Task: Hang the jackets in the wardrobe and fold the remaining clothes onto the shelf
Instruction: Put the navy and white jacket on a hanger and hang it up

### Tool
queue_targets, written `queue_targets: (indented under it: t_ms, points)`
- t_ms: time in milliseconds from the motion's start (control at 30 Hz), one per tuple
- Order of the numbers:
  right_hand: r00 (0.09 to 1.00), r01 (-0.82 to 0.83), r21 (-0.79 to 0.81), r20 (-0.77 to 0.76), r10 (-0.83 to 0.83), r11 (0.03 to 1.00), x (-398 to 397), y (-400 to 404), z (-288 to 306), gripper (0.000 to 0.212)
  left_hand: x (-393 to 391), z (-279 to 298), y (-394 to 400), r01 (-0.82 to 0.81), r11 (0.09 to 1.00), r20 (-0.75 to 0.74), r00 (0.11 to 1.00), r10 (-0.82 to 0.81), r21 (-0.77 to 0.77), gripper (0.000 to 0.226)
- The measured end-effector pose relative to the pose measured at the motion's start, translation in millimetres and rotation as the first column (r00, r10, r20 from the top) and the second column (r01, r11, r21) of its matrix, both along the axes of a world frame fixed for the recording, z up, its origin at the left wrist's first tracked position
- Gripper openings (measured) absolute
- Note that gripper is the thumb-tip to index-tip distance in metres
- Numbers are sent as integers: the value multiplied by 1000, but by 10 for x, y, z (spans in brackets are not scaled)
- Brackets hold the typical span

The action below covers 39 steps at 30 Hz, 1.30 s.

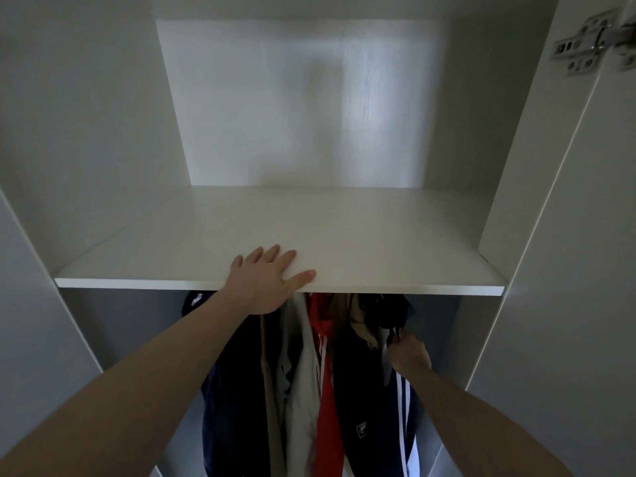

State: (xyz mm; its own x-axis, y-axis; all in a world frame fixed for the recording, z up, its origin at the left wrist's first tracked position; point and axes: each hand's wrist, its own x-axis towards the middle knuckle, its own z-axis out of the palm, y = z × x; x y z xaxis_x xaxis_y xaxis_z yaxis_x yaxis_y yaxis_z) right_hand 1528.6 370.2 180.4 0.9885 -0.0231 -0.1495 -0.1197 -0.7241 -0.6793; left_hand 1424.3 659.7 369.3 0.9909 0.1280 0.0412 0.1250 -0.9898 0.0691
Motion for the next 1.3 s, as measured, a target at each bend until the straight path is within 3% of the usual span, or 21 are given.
queue_targets:
  t_ms: [200,500,733,900,1100,1233,1300]
  points:
    - [998,-48,-169,-56,39,985,-86,-45,35,32,-16,17,-12,1,1000,4,1000,-1,-5,126]
    - [999,-13,-261,-38,3,965,-220,-44,118,31,-41,27,-13,6,1000,5,1000,-6,-19,125]
    - [989,66,-189,144,-39,980,-247,-74,31,24,-62,32,-23,4,999,28,1000,-3,-37,120]
    - [989,130,-134,81,-120,982,-469,24,-58,25,-99,15,-37,-6,998,75,997,10,-56,113]
    - [986,168,1,12,-168,986,-904,99,-140,64,-178,-52,-83,-1,999,167,986,10,-54,95]
    - [981,191,163,-11,-192,968,-1435,223,-148,67,-245,-78,-14,88,996,163,982,-90,20,90]
    - [988,152,191,10,-157,970,-1724,278,-103,59,-305,-132,12,118,993,224,968,-114,-9,85]
